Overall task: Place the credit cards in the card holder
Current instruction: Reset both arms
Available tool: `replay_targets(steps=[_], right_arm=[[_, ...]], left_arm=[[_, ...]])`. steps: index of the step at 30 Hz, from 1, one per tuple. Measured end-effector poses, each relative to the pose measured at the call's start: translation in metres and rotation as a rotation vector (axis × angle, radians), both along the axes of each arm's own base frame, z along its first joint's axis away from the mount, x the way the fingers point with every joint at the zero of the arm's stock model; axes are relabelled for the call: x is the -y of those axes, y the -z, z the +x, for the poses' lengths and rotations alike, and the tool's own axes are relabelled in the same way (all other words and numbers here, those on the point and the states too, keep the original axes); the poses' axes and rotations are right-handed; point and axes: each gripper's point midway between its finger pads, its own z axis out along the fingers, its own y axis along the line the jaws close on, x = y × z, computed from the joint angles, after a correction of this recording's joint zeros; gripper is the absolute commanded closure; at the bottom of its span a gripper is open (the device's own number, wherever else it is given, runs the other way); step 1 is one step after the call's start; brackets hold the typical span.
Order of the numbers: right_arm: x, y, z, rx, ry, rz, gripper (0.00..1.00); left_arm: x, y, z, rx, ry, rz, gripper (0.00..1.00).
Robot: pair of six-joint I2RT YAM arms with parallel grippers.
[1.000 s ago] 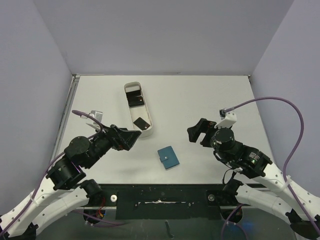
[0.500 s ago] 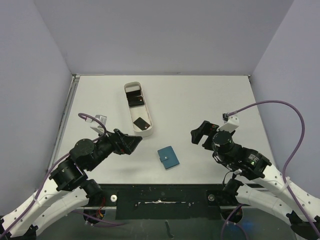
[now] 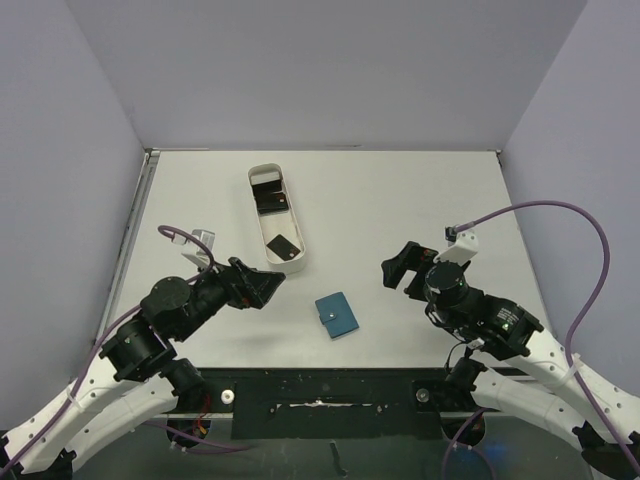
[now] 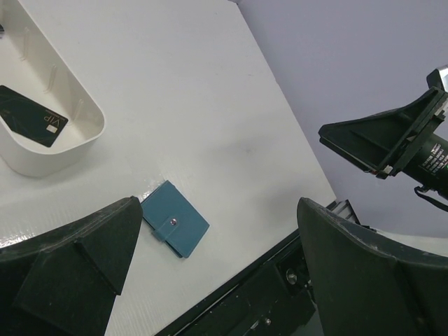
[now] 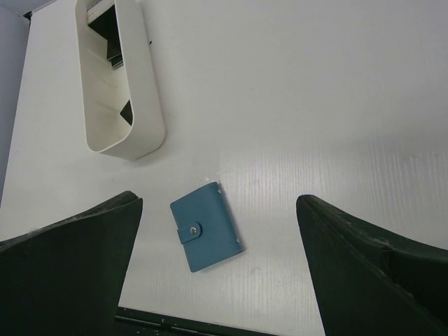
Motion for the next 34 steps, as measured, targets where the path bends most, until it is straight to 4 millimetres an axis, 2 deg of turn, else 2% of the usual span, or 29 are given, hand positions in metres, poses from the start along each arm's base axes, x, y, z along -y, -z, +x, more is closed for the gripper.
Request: replay_targets(steps=[20, 23, 26, 30, 34], right_arm=[[0.004, -0.022, -0.003, 0.066, -0.010, 0.054, 0.02], [0.003, -0.017, -0.002, 0.065, -0.010, 0.053, 0.02], [0.002, -0.003, -0.002, 0.046, -0.012, 0.036, 0.02], [0.000, 0.017, -0.003, 0.005, -0.013, 0.017, 0.02], [-0.004, 0.023, -0.003, -0.015, -0.021, 0.010, 0.01]], left_arm=[[0.003, 0.007, 0.003, -0.019, -0.001, 0.022, 0.07], [0.003, 0.007, 0.003, -0.019, -0.001, 0.021, 0.07], [0.004, 0.009, 0.004, -0.021, -0.002, 0.016, 0.07], [0.005, 0.028, 0.005, -0.048, -0.006, 0.027, 0.04], [0.007, 0.044, 0.006, -0.079, -0.007, 0.054, 0.04]])
